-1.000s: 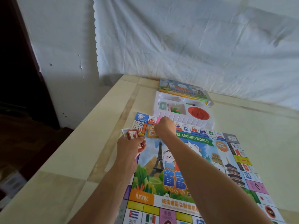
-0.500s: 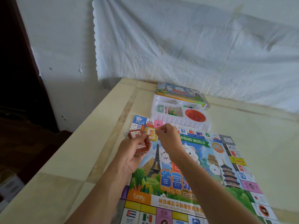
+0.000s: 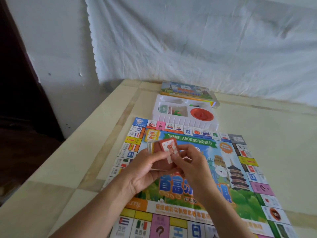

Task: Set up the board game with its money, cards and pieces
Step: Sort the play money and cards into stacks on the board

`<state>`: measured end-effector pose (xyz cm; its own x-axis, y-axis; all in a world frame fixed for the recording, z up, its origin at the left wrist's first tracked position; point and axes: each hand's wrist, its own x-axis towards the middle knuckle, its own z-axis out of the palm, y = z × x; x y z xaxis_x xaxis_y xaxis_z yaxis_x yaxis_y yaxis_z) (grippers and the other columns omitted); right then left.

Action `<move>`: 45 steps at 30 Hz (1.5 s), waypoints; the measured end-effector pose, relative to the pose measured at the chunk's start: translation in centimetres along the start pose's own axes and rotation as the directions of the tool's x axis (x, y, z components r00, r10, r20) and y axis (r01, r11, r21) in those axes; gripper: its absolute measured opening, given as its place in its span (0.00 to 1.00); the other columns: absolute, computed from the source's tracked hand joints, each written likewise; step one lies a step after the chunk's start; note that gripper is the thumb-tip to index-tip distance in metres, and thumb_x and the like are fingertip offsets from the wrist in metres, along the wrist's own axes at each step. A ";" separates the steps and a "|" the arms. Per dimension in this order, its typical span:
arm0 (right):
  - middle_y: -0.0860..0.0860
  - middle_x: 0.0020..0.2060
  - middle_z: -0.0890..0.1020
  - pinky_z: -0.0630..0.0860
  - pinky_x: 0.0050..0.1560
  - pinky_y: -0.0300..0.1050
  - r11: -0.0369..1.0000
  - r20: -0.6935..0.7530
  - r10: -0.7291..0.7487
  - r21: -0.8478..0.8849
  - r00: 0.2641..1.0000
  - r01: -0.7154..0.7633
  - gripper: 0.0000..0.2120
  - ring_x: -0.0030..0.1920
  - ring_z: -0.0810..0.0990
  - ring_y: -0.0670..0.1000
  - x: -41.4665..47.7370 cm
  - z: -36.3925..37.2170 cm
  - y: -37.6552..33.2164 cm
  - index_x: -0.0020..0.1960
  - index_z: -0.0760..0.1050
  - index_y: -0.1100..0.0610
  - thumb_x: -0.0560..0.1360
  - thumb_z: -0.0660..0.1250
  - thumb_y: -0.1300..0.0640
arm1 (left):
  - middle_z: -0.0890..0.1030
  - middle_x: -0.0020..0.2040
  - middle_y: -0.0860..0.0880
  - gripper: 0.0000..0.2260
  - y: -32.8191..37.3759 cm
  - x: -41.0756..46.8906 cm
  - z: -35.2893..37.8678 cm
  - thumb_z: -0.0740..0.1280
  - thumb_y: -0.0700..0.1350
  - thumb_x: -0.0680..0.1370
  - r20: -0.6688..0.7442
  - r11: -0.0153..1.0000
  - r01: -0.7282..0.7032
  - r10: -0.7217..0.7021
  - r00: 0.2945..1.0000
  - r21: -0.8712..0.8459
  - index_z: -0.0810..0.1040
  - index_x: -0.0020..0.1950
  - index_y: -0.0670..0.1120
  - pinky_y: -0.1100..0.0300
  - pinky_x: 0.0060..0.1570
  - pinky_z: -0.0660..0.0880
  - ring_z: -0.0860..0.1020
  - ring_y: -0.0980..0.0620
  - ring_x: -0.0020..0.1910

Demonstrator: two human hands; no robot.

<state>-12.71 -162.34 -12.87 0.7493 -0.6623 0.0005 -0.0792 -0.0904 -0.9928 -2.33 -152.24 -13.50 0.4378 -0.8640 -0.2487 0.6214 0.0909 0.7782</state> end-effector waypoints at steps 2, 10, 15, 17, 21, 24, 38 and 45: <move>0.52 0.35 0.79 0.69 0.25 0.34 0.998 -0.025 0.023 0.056 0.999 -0.021 0.04 0.26 0.74 0.41 0.1 -0.5 0.2 0.47 0.76 0.59 0.75 0.66 0.66 | 0.82 0.51 0.34 0.15 0.0 0.0 -0.1 0.67 0.33 0.72 0.000 1.000 -0.019 0.019 1.000 0.001 0.77 0.58 0.35 0.48 0.47 0.81 0.82 0.39 0.48; 0.56 0.35 0.77 0.71 0.31 0.41 0.950 -0.024 0.171 0.271 0.985 -0.158 0.02 0.30 0.71 0.49 0.4 -1.3 1.2 0.44 0.75 0.63 0.76 0.65 0.67 | 0.82 0.51 0.35 0.14 -0.2 0.1 0.1 0.66 0.34 0.72 -0.002 0.998 -0.054 0.054 0.999 -0.019 0.76 0.58 0.38 0.50 0.49 0.80 0.82 0.40 0.48; 0.53 0.34 0.79 0.72 0.32 0.40 0.926 0.034 0.193 0.326 0.981 -0.193 0.06 0.31 0.73 0.48 0.3 -1.3 1.0 0.44 0.76 0.61 0.76 0.62 0.68 | 0.83 0.48 0.37 0.15 -0.3 0.5 -0.3 0.69 0.34 0.70 -0.102 0.988 -0.108 0.120 0.988 0.111 0.76 0.56 0.39 0.53 0.41 0.82 0.83 0.42 0.46; 0.53 0.35 0.79 0.72 0.34 0.40 0.932 0.063 0.193 0.301 0.979 -0.203 0.05 0.32 0.73 0.48 0.1 -1.1 0.9 0.45 0.76 0.61 0.77 0.62 0.66 | 0.84 0.48 0.38 0.15 -0.4 0.4 -0.2 0.71 0.37 0.69 -0.138 0.979 -0.123 0.145 0.980 0.160 0.77 0.55 0.40 0.55 0.39 0.82 0.84 0.43 0.45; 0.54 0.35 0.80 0.73 0.32 0.39 0.924 0.033 0.206 0.322 0.978 -0.206 0.06 0.32 0.73 0.49 0.2 -1.3 0.7 0.44 0.76 0.61 0.77 0.61 0.67 | 0.81 0.54 0.34 0.15 0.1 0.1 -0.3 0.68 0.37 0.72 -0.035 0.997 -0.073 0.074 0.997 0.022 0.76 0.59 0.38 0.50 0.47 0.81 0.82 0.40 0.49; 0.56 0.38 0.80 0.72 0.34 0.41 0.929 0.035 0.214 0.301 0.976 -0.215 0.06 0.36 0.73 0.53 0.3 -1.6 0.7 0.44 0.76 0.61 0.77 0.61 0.67 | 0.83 0.49 0.38 0.12 0.0 0.3 -0.3 0.67 0.34 0.73 -0.076 0.990 -0.114 0.121 0.990 0.086 0.76 0.56 0.39 0.52 0.43 0.82 0.83 0.41 0.47; 0.55 0.40 0.82 0.74 0.37 0.42 0.928 0.056 0.222 0.296 0.974 -0.228 0.07 0.38 0.75 0.52 0.1 -1.4 0.7 0.48 0.77 0.61 0.78 0.60 0.65 | 0.84 0.47 0.41 0.15 -0.3 0.2 -0.2 0.72 0.37 0.67 -0.137 0.974 -0.167 0.189 0.972 0.155 0.78 0.53 0.44 0.53 0.44 0.81 0.83 0.44 0.47; 0.54 0.38 0.83 0.74 0.36 0.43 0.918 0.031 0.242 0.317 0.970 -0.239 0.07 0.35 0.78 0.49 0.3 -1.6 0.6 0.45 0.76 0.60 0.78 0.60 0.66 | 0.84 0.48 0.39 0.11 0.0 0.1 0.0 0.68 0.32 0.72 -0.119 0.972 -0.189 0.206 0.971 0.140 0.77 0.53 0.42 0.53 0.43 0.82 0.83 0.42 0.47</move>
<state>-13.57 -163.78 -13.32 0.7279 -0.6411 -0.2432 -0.0433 0.3110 -0.9494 -2.26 -152.31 -13.56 0.6307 -0.7614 -0.1500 0.4303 0.1823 0.8841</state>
